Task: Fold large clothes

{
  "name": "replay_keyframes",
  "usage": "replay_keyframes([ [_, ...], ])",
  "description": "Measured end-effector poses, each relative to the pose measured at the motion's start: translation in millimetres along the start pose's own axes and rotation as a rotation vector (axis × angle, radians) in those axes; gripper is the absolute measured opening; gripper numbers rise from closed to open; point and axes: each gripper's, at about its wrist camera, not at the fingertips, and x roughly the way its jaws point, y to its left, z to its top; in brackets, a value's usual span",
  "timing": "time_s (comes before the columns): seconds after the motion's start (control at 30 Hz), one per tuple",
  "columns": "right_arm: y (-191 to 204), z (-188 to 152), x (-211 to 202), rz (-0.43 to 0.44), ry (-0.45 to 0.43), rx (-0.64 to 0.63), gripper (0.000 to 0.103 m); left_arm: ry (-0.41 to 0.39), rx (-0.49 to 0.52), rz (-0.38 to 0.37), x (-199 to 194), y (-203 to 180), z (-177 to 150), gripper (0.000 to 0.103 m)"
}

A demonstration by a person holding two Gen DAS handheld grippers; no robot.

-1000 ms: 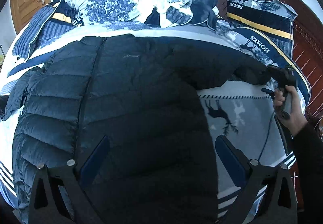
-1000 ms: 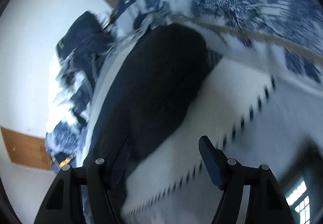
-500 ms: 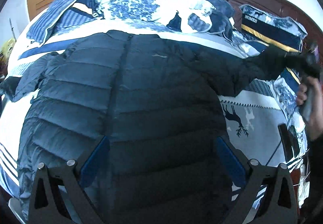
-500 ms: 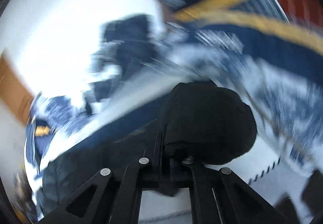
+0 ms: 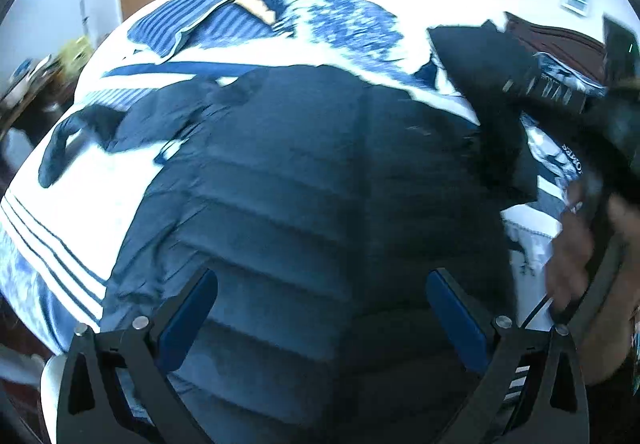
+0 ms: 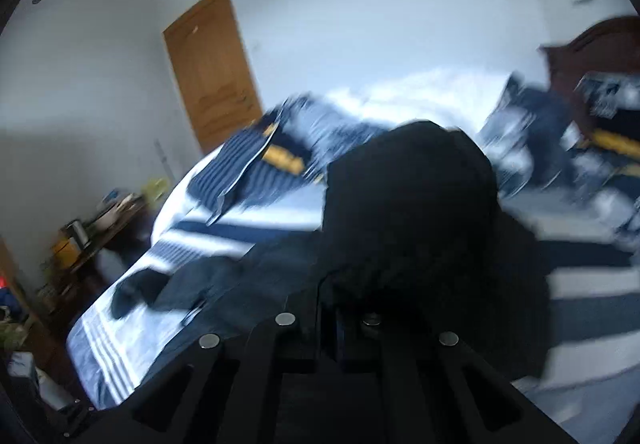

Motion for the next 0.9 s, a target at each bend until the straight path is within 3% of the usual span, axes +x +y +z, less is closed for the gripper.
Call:
replay_keyframes([
  [0.07,7,-27,25,0.052,0.048,0.037,0.007,0.017,-0.019,0.021,7,13,-3,0.103],
  [0.13,5,-53,50,0.063,0.116,0.062,0.020,0.033,-0.035,0.045,14,22,-5,0.103],
  [0.2,-10,-72,70,0.092,0.236,0.145,0.057,0.042,-0.050,0.055,18,25,-4,0.103],
  [0.27,-27,-75,66,0.163,0.259,0.198,0.066,0.050,-0.068,0.047,24,19,-2,0.103],
  [0.37,-69,-64,35,0.208,0.180,0.308,0.070,0.076,-0.073,0.010,34,-2,-1,0.103],
  [0.5,-146,-70,0,0.209,0.088,0.506,0.075,0.141,-0.075,-0.103,57,-44,-1,0.103],
  [0.67,-230,-99,-21,0.171,0.053,0.781,0.074,0.220,-0.250,-0.146,112,-42,15,0.103],
  [0.73,-249,-114,-16,0.209,0.027,0.892,0.073,0.204,-0.338,-0.163,126,-33,22,0.103],
  [0.8,-259,-130,-2,0.255,0.070,0.974,0.061,0.179,-0.363,-0.169,135,-31,33,0.103],
  [0.9,-264,-135,14,0.318,0.092,1.038,0.059,0.148,-0.408,-0.180,147,-23,53,0.103],
])
